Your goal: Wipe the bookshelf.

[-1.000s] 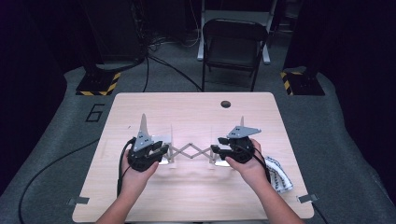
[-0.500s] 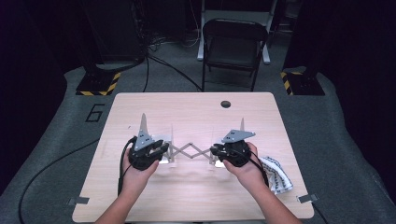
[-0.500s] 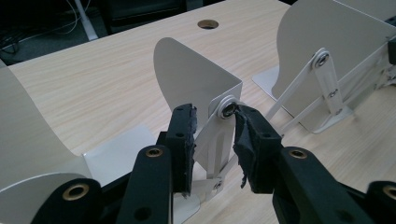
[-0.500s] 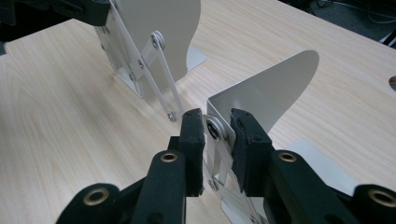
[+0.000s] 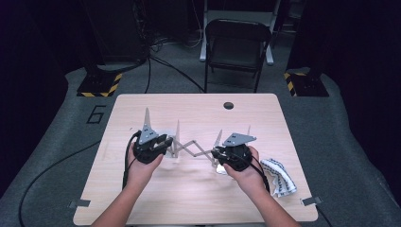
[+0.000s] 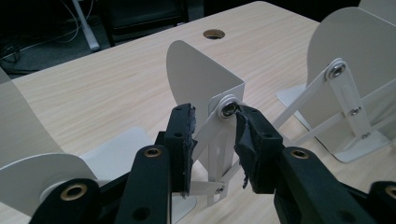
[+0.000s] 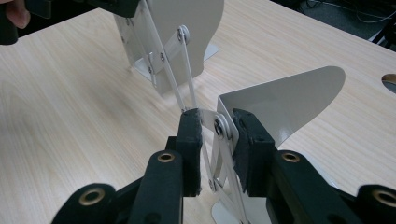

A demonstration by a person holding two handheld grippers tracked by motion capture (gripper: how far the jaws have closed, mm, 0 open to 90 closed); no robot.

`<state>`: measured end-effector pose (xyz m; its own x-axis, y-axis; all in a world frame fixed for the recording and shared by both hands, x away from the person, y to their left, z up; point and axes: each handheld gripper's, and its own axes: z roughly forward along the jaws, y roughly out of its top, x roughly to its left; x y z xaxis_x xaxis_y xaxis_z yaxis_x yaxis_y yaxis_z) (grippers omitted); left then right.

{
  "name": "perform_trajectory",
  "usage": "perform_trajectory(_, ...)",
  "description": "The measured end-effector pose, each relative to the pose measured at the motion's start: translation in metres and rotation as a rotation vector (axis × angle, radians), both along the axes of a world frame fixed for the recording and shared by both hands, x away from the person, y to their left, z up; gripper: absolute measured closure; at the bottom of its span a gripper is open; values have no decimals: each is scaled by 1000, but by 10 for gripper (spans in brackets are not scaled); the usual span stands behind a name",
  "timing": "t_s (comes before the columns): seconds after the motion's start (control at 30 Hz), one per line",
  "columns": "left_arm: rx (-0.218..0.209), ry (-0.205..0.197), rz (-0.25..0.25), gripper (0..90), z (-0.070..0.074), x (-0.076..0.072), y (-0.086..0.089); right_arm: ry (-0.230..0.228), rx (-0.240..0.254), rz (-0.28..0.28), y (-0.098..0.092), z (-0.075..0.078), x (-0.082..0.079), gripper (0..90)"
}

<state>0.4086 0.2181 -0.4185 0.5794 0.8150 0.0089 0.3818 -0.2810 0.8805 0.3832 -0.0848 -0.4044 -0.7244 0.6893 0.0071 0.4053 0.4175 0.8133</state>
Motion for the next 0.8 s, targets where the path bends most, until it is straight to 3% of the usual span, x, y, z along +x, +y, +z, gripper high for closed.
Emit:
perform_trajectory(0.23, -13, 9, -25, 655, 1, 24, -8, -31, -55, -24, 0, 1, 2, 705)
perform_trajectory(0.3, -30, 1, -27, 645, 0, 29, -11, -29, -48, -35, -1, 1, 3, 689)
perform_trajectory(0.33, -59, 6, -26, 617, 0, 30, -13, -24, -42, -47, -1, 1, 3, 685)
perform_trajectory(0.43, -53, 7, -21, 601, 5, 29, -18, -3, -15, -57, -1, 2, 1, 677)
perform_trajectory(0.5, -33, 6, -19, 588, 6, 27, -19, 2, -43, -45, 0, 4, -1, 668)
perform_trajectory(0.57, -52, 18, -16, 571, 8, 25, -18, 16, -52, -46, 2, 6, -3, 670)
perform_trajectory(0.8, -52, 15, 3, 536, 15, 19, -11, -7, -53, -7, 1, 23, -5, 617)
